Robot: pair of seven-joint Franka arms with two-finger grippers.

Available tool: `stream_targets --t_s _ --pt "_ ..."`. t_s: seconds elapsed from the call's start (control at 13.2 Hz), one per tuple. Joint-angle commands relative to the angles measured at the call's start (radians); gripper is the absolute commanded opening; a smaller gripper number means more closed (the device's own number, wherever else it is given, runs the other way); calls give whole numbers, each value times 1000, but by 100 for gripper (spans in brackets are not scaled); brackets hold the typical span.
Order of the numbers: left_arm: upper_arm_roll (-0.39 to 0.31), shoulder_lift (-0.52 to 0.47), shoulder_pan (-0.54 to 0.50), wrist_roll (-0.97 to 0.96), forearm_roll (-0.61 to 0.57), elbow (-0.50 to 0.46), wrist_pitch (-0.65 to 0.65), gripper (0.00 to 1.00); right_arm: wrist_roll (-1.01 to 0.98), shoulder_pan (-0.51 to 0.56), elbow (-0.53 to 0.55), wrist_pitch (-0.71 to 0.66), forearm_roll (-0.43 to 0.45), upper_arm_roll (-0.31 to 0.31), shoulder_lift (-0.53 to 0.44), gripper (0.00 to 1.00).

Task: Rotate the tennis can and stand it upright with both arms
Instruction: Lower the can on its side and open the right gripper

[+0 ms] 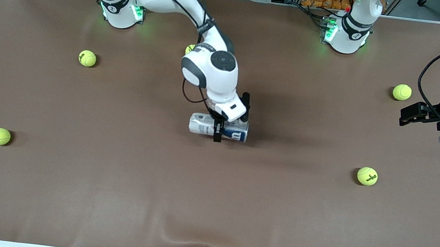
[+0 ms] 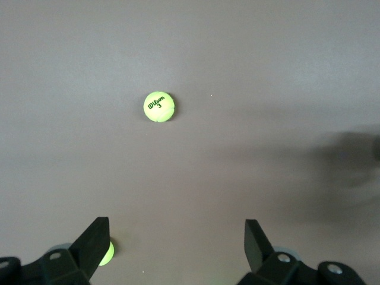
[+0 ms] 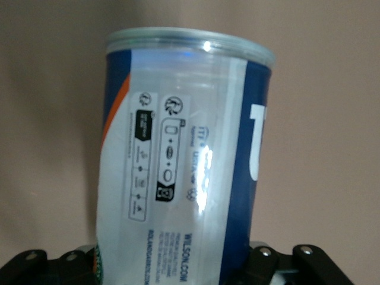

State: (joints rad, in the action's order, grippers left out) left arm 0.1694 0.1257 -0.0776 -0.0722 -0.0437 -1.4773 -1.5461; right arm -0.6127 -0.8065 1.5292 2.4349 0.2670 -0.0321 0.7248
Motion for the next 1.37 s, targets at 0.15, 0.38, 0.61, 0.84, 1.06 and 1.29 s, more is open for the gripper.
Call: stream_targets --t_s 0.15,0.38,0.61,0.84,1.06,1.29 --pt "8 0 -5 2 -7 3 1 100 -18 15 5 85 52 9 50 60" --pt "8 0 -10 8 -8 0 1 100 -44 20 5 133 60 9 81 71" --pt "8 6 -16 5 -8 2 1 100 -68 20 5 134 60 9 85 100" --pt "8 9 -7 3 -8 0 3 100 -62 6 3 133 60 9 78 100" --pt "8 18 -2 -1 -8 2 11 100 -62 -11 5 105 57 12 53 100" --pt "10 40 -2 18 -5 6 23 100 -61 -13 3 18 46 20 6 100"
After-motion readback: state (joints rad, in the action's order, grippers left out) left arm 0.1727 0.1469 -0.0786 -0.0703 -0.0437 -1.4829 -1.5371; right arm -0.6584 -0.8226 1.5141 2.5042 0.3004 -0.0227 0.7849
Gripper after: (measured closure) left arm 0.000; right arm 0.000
